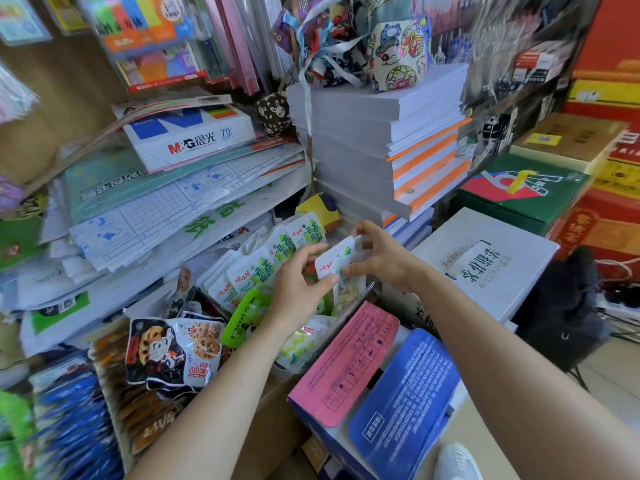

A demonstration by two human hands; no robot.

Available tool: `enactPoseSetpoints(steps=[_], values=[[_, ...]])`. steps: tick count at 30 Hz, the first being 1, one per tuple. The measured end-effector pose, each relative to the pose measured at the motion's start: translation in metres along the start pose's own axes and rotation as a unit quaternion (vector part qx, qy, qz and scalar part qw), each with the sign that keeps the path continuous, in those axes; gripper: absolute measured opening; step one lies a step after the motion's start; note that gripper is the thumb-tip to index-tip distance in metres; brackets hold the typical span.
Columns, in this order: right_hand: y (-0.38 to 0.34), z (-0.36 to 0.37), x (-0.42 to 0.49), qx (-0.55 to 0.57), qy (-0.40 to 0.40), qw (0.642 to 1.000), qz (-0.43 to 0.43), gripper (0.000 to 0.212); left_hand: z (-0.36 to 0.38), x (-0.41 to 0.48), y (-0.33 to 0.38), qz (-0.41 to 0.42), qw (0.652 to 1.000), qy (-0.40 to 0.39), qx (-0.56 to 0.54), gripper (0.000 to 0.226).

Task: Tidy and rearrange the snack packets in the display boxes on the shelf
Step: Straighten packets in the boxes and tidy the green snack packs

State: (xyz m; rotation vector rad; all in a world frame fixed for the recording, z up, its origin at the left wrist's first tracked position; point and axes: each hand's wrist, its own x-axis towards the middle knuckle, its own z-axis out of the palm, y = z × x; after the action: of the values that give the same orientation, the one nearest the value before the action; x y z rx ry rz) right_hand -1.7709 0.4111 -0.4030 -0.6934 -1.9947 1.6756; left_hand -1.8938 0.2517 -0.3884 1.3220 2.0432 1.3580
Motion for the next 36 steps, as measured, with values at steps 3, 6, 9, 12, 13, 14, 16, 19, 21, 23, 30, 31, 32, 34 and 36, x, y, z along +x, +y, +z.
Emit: enactPoseSetpoints(steps=[3,6,9,12,13,14,16,19,21,23,30,31,32,34,36], values=[[0.001,-0.002,0.005,-0.044,0.012,0.999,-0.012,0.04,0.0,-0.006,-0.001,0.014,0.997,0.06,0.039,0.069],[0.007,-0.01,0.006,-0.061,0.036,0.997,-0.025,0.033,0.002,-0.018,-0.001,0.045,0.99,0.083,0.101,0.072],[0.013,-0.021,0.008,-0.072,0.049,0.996,-0.027,0.037,-0.003,-0.026,-0.004,0.052,0.966,0.086,0.24,0.054],[0.018,-0.022,0.014,-0.071,0.046,0.996,-0.019,0.037,-0.013,-0.027,-0.007,0.049,0.929,0.09,0.355,0.034],[0.02,-0.022,0.015,-0.067,0.049,0.996,-0.017,0.038,-0.015,-0.026,-0.006,0.03,0.923,0.082,0.374,0.035],[0.02,-0.021,0.015,-0.061,0.05,0.997,-0.015,0.04,-0.015,-0.024,-0.003,0.009,0.92,0.073,0.385,0.04],[0.017,-0.019,0.012,-0.062,0.056,0.996,-0.011,0.046,-0.007,-0.022,0.011,-0.007,0.921,0.063,0.385,0.059],[0.015,-0.017,0.008,-0.076,0.075,0.994,-0.012,0.052,0.018,-0.018,0.032,-0.047,0.963,0.047,0.263,0.08],[0.013,-0.016,0.004,-0.074,0.07,0.995,-0.005,0.055,0.03,-0.01,0.031,-0.133,0.986,0.043,0.093,0.097],[0.013,-0.014,0.002,-0.075,0.057,0.996,0.005,0.061,0.035,-0.007,0.025,-0.18,0.982,0.057,-0.01,0.11],[0.002,-0.008,-0.005,-0.185,0.054,0.981,-0.011,0.058,0.035,-0.003,0.014,-0.15,0.987,0.03,0.055,0.044],[0.003,-0.008,-0.003,-0.194,0.063,0.979,-0.013,0.048,0.035,-0.001,0.012,-0.144,0.987,0.027,0.064,0.044],[0.003,-0.009,-0.003,-0.195,0.071,0.978,-0.022,0.042,0.035,0.0,0.011,-0.137,0.988,0.027,0.064,0.042],[-0.003,-0.011,-0.001,-0.181,0.091,0.978,-0.051,0.036,0.034,0.003,0.01,-0.125,0.991,0.039,0.026,0.038],[-0.011,-0.013,0.001,-0.171,0.109,0.976,-0.085,0.031,0.033,0.003,0.012,-0.121,0.991,0.048,-0.034,0.038]])
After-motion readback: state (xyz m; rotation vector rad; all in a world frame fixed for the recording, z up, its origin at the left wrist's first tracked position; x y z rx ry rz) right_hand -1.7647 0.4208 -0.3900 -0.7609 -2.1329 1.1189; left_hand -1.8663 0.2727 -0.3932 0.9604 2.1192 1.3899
